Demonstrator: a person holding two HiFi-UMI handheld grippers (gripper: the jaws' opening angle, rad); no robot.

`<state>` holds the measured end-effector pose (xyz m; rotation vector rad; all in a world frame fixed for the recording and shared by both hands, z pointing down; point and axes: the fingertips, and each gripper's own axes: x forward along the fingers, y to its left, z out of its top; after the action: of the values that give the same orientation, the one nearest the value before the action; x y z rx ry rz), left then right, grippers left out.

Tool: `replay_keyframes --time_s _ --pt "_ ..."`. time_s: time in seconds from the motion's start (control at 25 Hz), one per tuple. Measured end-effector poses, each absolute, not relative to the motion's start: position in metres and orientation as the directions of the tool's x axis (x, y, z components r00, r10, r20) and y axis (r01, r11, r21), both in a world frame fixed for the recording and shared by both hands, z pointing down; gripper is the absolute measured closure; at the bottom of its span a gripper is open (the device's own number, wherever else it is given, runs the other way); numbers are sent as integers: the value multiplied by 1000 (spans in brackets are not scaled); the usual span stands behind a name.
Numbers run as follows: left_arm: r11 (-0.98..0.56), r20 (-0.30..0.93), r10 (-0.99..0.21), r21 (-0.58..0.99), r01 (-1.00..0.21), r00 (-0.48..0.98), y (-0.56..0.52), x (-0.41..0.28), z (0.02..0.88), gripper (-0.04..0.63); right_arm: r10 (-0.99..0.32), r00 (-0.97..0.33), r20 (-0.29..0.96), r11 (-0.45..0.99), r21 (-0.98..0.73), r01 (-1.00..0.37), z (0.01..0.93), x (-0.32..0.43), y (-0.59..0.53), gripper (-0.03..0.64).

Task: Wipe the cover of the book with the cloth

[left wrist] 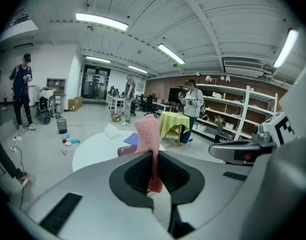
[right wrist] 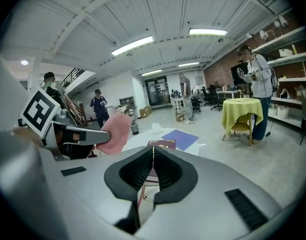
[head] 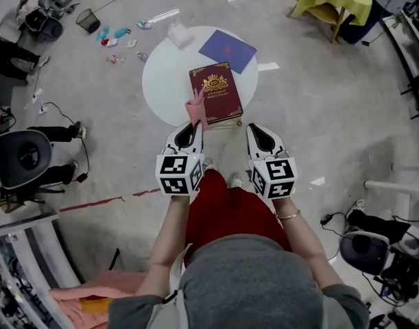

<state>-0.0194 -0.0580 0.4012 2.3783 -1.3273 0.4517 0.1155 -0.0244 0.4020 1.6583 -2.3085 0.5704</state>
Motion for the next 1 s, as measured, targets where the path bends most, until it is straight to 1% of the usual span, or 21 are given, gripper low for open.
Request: replay_keyframes --time_s 0.24,0.52,0.72,1.0 --pt "-502 495 -690 199 -842 528 -112 -12 429 563 -828 -315 464 287 -132 -949 422 113 -69 588" --pt "-558 534 -606 242 -794 589 -174 5 453 563 -798 -283 533 239 -151 -959 447 105 -121 588" --pt "-612 540 -534 284 -738 650 -203 26 468 563 -768 -261 585 206 -161 -965 471 99 -141 588" --pt "-679 536 -440 326 -658 720 -233 66 482 563 -751 -212 625 146 -155 -977 489 107 -162 588"
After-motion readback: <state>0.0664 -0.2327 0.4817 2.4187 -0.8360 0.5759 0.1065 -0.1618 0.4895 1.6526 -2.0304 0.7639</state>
